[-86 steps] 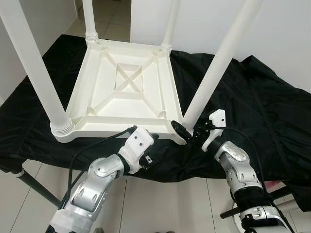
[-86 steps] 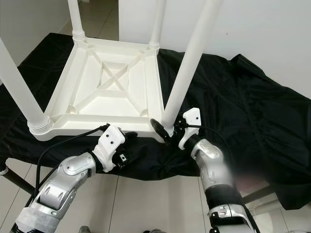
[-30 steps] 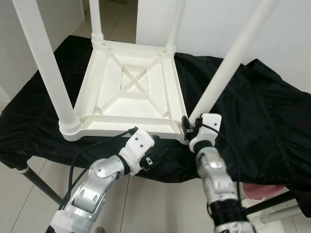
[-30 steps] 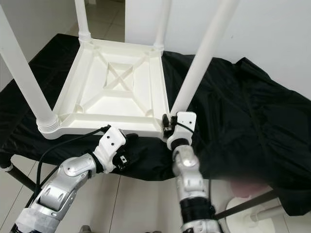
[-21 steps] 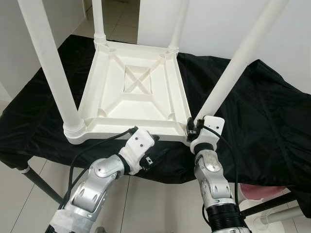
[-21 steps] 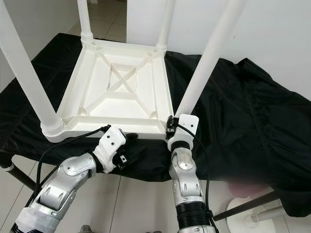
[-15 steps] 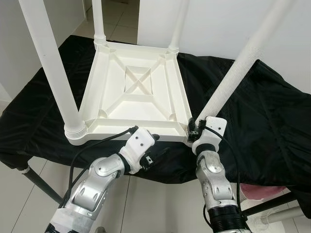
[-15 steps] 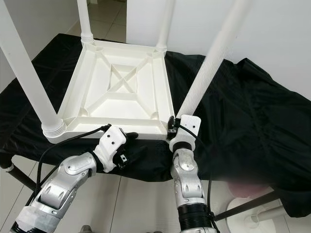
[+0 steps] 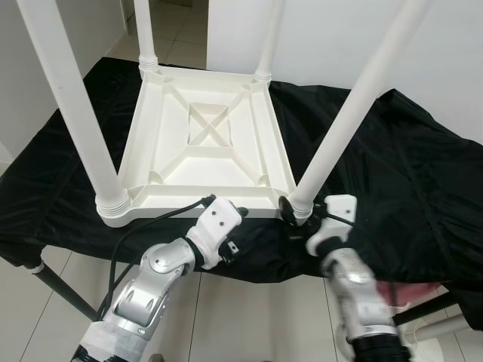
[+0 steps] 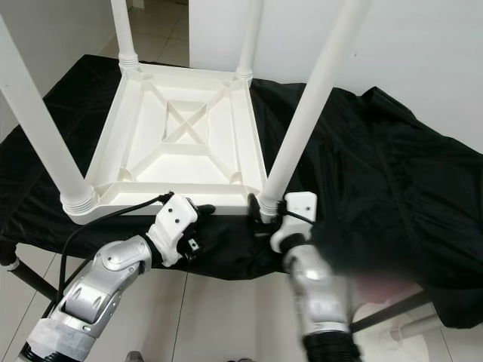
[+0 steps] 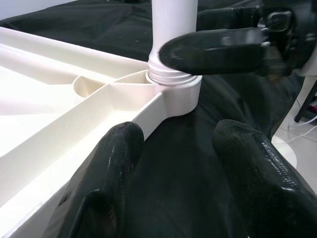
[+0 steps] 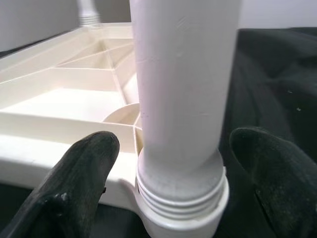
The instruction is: Building children table
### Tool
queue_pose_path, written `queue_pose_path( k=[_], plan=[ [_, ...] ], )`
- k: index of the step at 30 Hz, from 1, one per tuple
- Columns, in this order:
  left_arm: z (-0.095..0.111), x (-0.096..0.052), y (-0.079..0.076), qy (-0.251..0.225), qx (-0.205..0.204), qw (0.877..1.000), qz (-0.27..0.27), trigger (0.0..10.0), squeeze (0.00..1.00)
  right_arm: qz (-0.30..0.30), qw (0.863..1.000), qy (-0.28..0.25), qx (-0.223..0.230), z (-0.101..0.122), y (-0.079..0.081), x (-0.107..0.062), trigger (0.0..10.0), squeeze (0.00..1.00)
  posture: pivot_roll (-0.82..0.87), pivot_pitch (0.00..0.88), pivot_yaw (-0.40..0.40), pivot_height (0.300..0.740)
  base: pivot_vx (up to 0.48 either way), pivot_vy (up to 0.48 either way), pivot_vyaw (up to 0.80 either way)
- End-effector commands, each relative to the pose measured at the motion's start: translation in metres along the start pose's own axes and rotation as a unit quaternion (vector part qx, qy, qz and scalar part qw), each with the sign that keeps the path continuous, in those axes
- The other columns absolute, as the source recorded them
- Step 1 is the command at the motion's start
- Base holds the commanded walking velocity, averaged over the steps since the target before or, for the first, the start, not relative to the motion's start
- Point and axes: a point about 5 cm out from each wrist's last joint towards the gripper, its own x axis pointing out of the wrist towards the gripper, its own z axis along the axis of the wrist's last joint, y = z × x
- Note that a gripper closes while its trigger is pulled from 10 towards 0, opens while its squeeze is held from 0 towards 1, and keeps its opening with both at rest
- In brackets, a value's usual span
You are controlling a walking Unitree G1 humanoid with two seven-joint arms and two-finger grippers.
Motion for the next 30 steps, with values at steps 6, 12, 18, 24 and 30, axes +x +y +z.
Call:
queue_pose_path(
  k=[6,12,18,24,30],
  plan=[
    [-0.004,0.003,-0.007,0.007,-0.004,0.999,-0.037,10.0,0.00,0.060,0.998,0.008,-0.016,-0.001,-0.018,0.005,10.0,0.00,0.01,0.048,-0.076,0.740,0.000,0.000,0.00],
    [-0.004,0.006,-0.005,0.009,-0.002,0.999,-0.041,10.0,0.00,0.104,0.994,0.013,-0.023,0.003,-0.022,0.014,10.0,0.00,0.02,0.033,-0.080,0.740,0.000,0.000,0.00],
    [-0.003,0.008,-0.001,0.007,0.003,0.999,-0.037,10.0,0.00,0.168,0.984,0.026,-0.049,0.007,-0.021,0.031,10.0,0.00,0.03,0.020,-0.083,0.740,0.000,0.000,0.00],
    [-0.002,0.009,-0.001,0.006,0.005,0.999,-0.034,10.0,0.00,0.208,0.975,0.038,-0.064,0.006,-0.018,0.043,10.0,0.00,0.04,0.001,-0.094,0.740,0.000,0.000,0.00],
    [-0.002,0.010,0.002,0.005,0.008,1.000,-0.025,10.0,0.00,0.220,0.972,0.049,-0.067,0.003,-0.020,0.049,3.8,0.00,0.05,0.000,-0.107,0.740,0.000,0.000,0.00]
  ],
)
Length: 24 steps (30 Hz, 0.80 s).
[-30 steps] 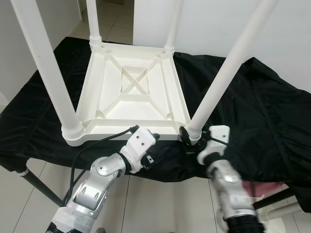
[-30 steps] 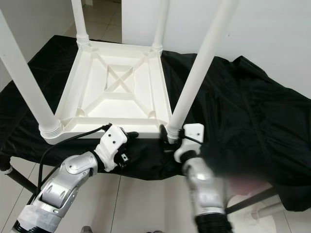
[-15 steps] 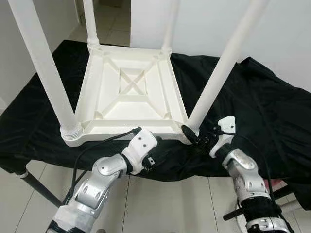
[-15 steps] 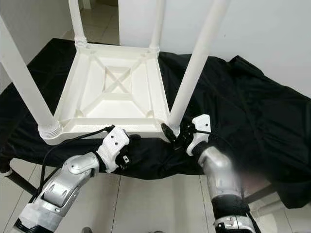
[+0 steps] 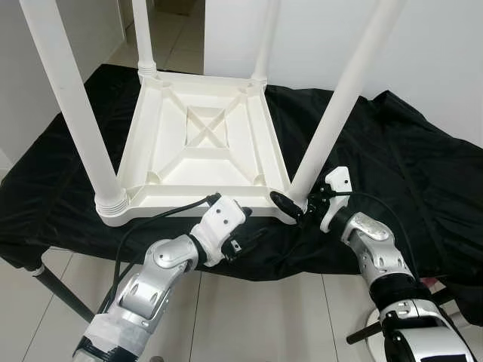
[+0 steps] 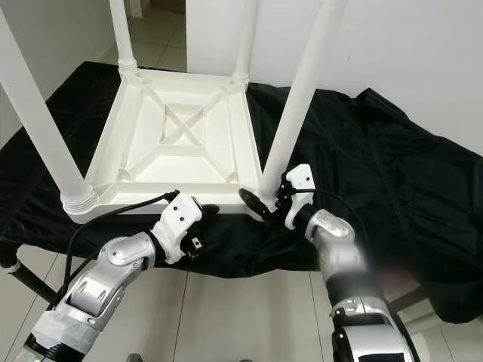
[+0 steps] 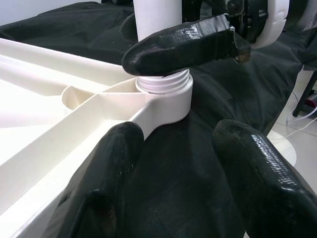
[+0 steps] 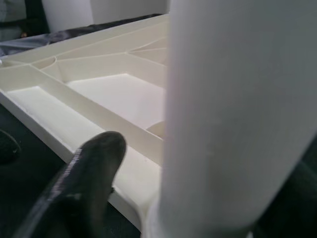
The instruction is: Building children table
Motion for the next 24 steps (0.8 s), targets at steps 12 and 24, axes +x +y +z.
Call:
queue_pose_path(
  k=[12,24],
  plan=[
    [-0.003,0.001,-0.004,0.000,-0.001,1.000,-0.011,10.0,0.00,0.020,1.000,0.019,0.016,-0.014,0.002,-0.005,1.6,0.00,0.06,0.000,-0.118,0.740,0.000,0.000,0.00],
    [-0.002,0.004,-0.002,-0.002,-0.002,1.000,-0.015,10.0,0.00,-0.084,0.995,0.005,0.056,-0.013,0.007,0.004,10.0,0.00,0.04,0.000,-0.118,0.740,0.000,0.000,0.00]
  ],
)
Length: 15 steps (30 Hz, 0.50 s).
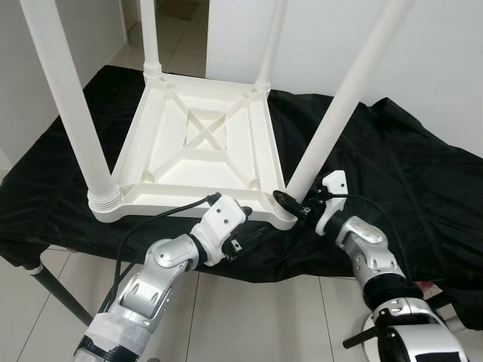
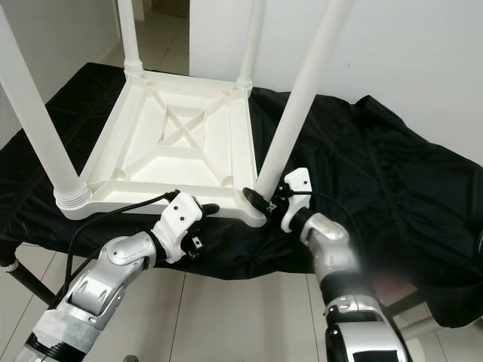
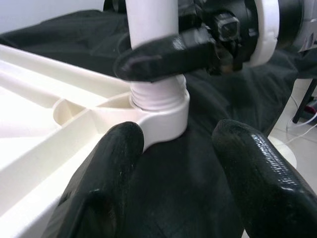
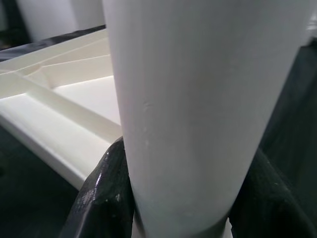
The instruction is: Building children table
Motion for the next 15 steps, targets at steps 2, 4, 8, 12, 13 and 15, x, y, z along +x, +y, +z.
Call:
queue_pose_path(
  k=[2,4,8,12,13,15],
  plan=[
    [0.000,0.002,0.000,-0.001,0.003,1.000,-0.014,10.0,0.00,-0.031,0.999,0.004,0.022,-0.003,0.001,-0.001,10.0,0.00,0.04,0.000,-0.114,0.740,0.000,0.000,0.00],
    [0.001,0.002,0.000,-0.002,0.004,1.000,-0.015,10.0,0.00,-0.049,0.998,-0.001,0.031,-0.002,0.005,0.000,10.0,0.00,0.04,0.000,-0.111,0.740,0.000,0.000,0.00],
    [0.001,0.003,0.000,-0.002,0.004,1.000,-0.018,10.0,0.00,-0.092,0.995,-0.008,0.044,-0.001,0.012,0.001,10.0,0.00,0.04,0.000,-0.109,0.740,0.000,0.000,0.00],
    [0.001,0.003,0.000,-0.002,0.004,1.000,-0.019,10.0,0.00,-0.108,0.993,-0.010,0.053,-0.001,0.016,0.001,10.0,0.00,0.04,0.000,-0.108,0.740,0.000,0.000,0.00],
    [0.001,0.003,0.000,-0.002,0.004,1.000,-0.019,10.0,0.00,-0.108,0.993,-0.010,0.053,-0.001,0.016,0.001,10.0,0.00,0.04,0.000,-0.108,0.740,0.000,0.000,0.00],
    [0.001,0.002,0.000,0.000,0.005,1.000,-0.021,10.0,0.00,-0.139,0.988,-0.013,0.064,-0.001,0.020,0.001,10.0,0.00,0.04,0.000,-0.102,0.740,0.000,0.000,0.00]
  ],
)
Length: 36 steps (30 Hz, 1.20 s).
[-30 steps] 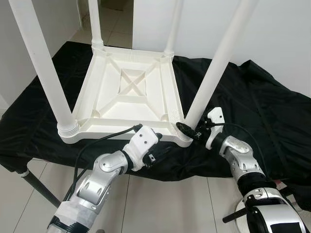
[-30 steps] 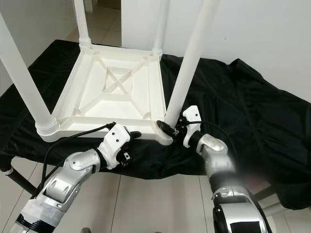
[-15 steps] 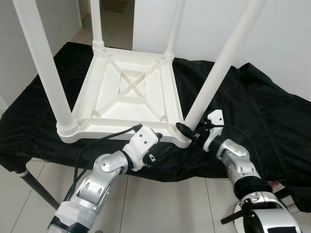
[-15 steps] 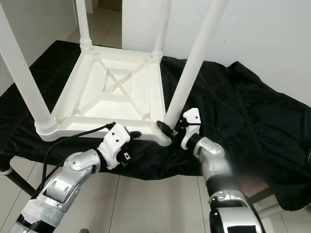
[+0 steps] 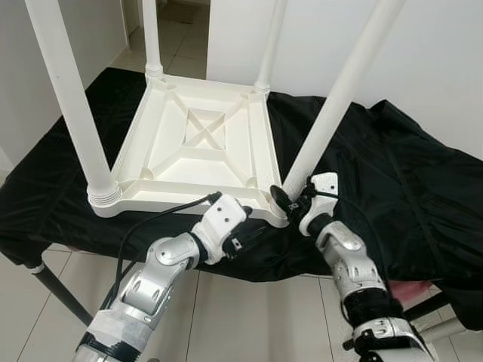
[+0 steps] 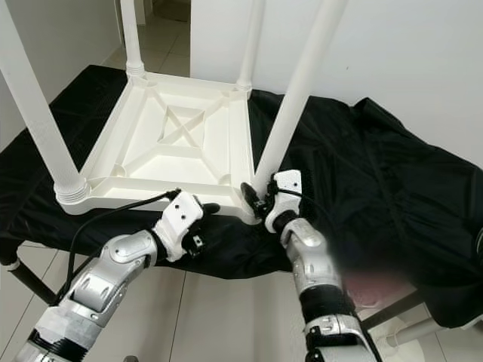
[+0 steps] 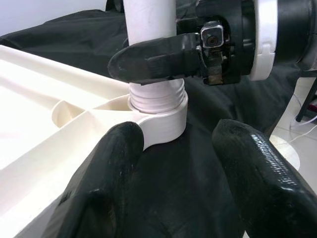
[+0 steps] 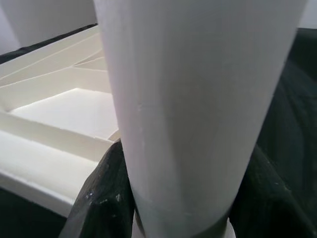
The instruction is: Building children table
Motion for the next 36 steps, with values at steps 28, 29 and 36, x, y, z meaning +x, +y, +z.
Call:
queue_pose_path(
  k=[28,29,36],
  plan=[
    [-0.006,-0.014,-0.013,0.008,-0.008,1.000,-0.009,10.0,0.00,-0.086,0.995,-0.016,0.041,0.000,0.032,-0.021,10.0,1.00,0.08,0.046,-0.124,0.740,0.000,0.000,0.00],
    [-0.006,-0.014,-0.013,0.008,-0.007,1.000,-0.008,10.0,0.00,-0.077,0.996,-0.018,0.038,0.000,0.031,-0.022,10.0,1.00,0.08,0.049,-0.123,0.740,0.000,0.000,0.00],
    [0.001,-0.019,-0.008,-0.007,-0.008,1.000,0.000,10.0,0.00,0.045,0.999,-0.023,0.013,-0.001,0.015,-0.033,10.0,0.00,0.08,0.072,-0.114,0.740,0.000,0.000,0.00]
  ],
)
